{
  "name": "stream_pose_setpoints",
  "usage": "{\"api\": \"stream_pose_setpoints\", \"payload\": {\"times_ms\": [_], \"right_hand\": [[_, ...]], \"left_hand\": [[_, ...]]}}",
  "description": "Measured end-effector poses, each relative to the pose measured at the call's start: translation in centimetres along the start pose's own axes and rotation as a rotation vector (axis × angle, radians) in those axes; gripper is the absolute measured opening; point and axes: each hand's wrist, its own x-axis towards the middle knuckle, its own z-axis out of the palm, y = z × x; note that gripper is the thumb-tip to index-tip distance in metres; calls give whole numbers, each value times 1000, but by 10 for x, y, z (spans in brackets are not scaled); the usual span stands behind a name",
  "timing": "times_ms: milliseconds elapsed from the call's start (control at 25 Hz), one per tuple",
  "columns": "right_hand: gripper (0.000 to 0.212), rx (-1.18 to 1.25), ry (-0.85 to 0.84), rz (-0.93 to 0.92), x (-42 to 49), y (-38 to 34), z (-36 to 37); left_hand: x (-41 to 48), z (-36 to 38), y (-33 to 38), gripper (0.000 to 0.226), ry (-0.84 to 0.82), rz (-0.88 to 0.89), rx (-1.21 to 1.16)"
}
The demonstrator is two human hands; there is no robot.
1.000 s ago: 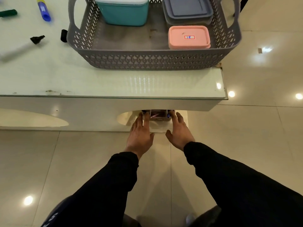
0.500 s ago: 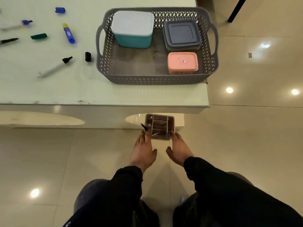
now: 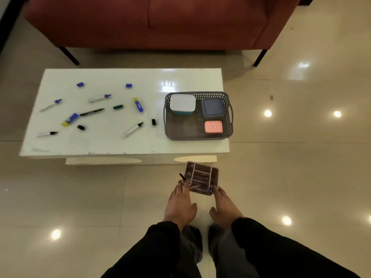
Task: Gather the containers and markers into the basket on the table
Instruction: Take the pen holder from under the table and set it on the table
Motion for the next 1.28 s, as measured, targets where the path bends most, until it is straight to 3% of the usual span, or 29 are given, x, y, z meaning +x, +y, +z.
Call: {"api": "stream_pose_setpoints", "payload": {"times_ms": [200, 400, 440, 520, 640, 960, 1280], "right_hand": [[83, -38, 99, -85, -41, -86, -60], [79, -43, 165, -156, -25, -135, -80], [80, -28, 157, -157, -26, -143, -81], [83, -56, 72, -236, 56, -221, -89], [88, -56, 48, -290, 58, -250, -85], [98, -42, -132, -365, 161, -358, -27], [94, 65, 13, -286, 297, -402, 85]], "left_hand": [[-28, -102, 19, 90, 116, 60, -11], [-27, -151, 7, 90, 179, 58, -1], [-27, -156, 6, 90, 197, 63, -4], [22, -224, -43, 90, 261, -65, -26], [14, -247, -67, 89, 254, -84, -26], [60, -320, -189, 87, 233, -218, -21], [174, -321, -330, 89, 155, -121, -116]]}}
